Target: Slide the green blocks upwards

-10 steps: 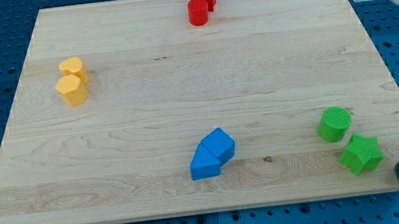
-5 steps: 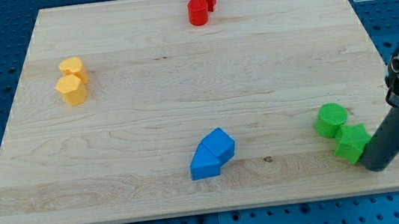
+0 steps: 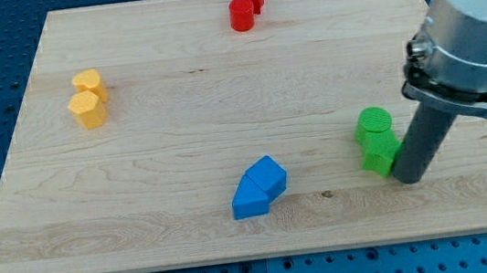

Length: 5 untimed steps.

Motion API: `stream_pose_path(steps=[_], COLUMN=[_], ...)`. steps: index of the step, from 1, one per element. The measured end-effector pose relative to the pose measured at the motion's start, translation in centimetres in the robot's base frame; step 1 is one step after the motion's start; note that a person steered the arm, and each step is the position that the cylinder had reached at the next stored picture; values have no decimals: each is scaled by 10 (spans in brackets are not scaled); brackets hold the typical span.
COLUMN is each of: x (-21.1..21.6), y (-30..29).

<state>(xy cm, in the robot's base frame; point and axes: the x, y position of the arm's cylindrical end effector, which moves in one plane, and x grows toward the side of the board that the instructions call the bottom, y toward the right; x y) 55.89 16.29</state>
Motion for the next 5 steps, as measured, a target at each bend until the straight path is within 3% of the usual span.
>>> stream_pose_path(steps=[5], x=[-86], y=[-24])
